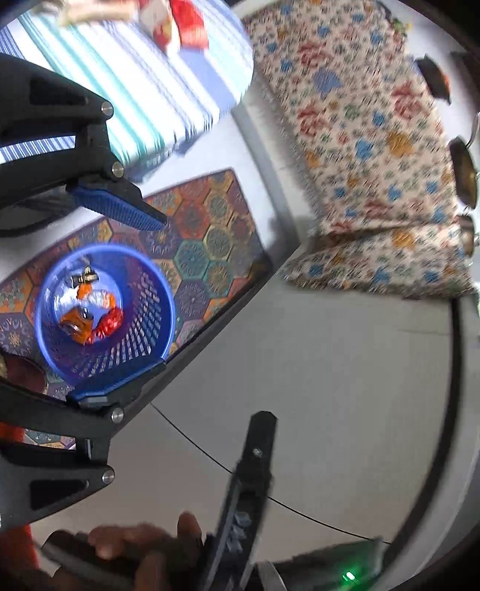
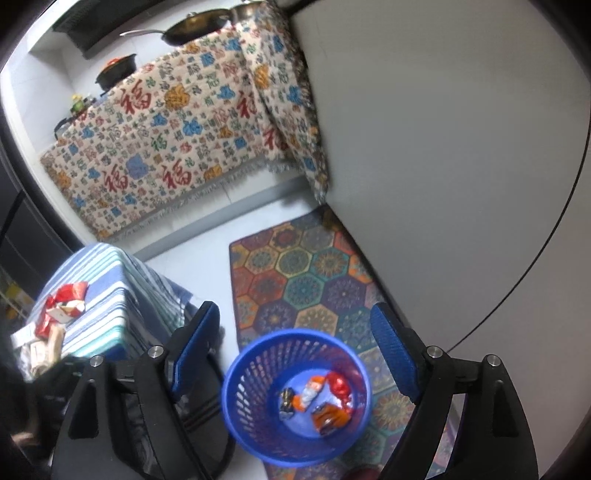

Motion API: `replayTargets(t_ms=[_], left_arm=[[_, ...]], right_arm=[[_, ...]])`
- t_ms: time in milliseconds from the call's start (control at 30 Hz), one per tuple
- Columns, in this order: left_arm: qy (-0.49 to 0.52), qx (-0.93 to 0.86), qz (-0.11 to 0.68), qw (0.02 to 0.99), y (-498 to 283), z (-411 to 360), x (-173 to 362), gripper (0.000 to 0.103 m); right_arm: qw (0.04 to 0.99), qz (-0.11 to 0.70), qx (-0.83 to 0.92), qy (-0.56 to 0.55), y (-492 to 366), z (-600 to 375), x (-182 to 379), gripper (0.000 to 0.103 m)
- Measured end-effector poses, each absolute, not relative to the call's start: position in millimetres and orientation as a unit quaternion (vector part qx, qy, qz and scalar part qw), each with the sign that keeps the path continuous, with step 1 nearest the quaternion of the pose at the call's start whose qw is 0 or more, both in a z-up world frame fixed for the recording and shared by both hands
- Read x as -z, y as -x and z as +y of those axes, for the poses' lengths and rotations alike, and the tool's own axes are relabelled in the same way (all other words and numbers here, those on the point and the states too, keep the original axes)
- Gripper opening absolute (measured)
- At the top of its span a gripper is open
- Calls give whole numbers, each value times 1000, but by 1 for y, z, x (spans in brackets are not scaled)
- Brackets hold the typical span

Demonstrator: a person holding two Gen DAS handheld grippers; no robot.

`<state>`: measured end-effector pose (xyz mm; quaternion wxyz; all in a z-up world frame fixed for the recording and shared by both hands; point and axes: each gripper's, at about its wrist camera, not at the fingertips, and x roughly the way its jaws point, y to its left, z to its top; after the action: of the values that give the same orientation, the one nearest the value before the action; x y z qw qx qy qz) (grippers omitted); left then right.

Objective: Collect trash
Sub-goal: 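Return both tools to the table and approach the paper packets and carton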

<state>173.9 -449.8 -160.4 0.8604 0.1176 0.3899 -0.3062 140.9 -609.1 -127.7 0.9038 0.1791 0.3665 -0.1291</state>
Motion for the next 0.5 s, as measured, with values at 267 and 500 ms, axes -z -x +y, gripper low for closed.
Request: replayTargets(t_ms=[267, 500], left_arm=[[-114, 211, 403, 883, -142, -329, 141, 76], [-108, 91, 443, 885, -131, -199, 167, 76]], right_arm=[[929, 359, 70, -60, -148, -513, 112, 95], [913, 397, -97, 14, -162, -369, 135, 96]])
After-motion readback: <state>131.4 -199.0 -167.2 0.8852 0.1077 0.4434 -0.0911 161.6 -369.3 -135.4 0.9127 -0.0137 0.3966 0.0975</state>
